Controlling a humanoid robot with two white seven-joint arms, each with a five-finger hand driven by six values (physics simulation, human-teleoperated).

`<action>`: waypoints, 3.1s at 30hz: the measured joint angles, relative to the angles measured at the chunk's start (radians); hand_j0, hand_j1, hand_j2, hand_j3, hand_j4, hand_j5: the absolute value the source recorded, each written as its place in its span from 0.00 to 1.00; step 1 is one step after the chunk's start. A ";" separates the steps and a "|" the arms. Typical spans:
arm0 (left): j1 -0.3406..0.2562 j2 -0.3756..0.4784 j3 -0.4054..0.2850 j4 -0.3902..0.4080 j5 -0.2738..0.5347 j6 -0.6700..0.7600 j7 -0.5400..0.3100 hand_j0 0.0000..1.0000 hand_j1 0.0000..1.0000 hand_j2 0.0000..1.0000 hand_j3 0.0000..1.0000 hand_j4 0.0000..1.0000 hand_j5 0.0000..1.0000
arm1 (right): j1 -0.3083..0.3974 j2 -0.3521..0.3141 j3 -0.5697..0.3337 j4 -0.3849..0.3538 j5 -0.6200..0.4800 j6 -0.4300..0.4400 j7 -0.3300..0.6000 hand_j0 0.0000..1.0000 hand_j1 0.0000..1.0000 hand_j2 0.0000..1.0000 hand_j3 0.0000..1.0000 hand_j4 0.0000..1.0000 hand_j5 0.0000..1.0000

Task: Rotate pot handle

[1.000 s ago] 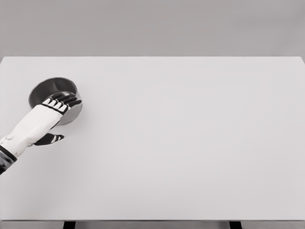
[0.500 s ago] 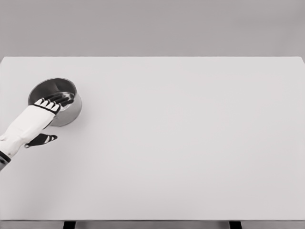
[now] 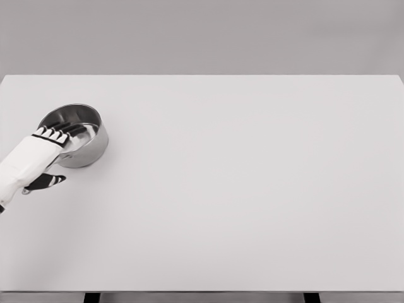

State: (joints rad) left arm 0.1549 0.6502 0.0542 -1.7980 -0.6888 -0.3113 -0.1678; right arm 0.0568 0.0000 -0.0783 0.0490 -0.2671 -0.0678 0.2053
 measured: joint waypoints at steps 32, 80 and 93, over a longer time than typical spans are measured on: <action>0.014 0.030 0.049 0.007 -0.060 0.004 0.000 1.00 1.00 1.00 1.00 1.00 1.00 | 0.000 0.000 0.000 0.000 0.000 0.000 0.000 1.00 1.00 1.00 1.00 1.00 1.00; -0.037 0.037 0.087 0.074 -0.136 0.122 0.000 1.00 1.00 1.00 1.00 1.00 1.00 | 0.000 0.000 0.000 0.000 0.000 0.000 0.000 1.00 1.00 1.00 1.00 1.00 1.00; -0.077 0.051 0.084 0.137 -0.136 0.121 0.000 1.00 1.00 1.00 1.00 1.00 1.00 | 0.000 0.000 0.000 0.000 0.000 0.000 0.000 1.00 1.00 1.00 1.00 1.00 1.00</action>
State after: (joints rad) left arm 0.0782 0.7012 0.1384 -1.6608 -0.8253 -0.1900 -0.1678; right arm 0.0568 0.0000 -0.0783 0.0490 -0.2671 -0.0677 0.2053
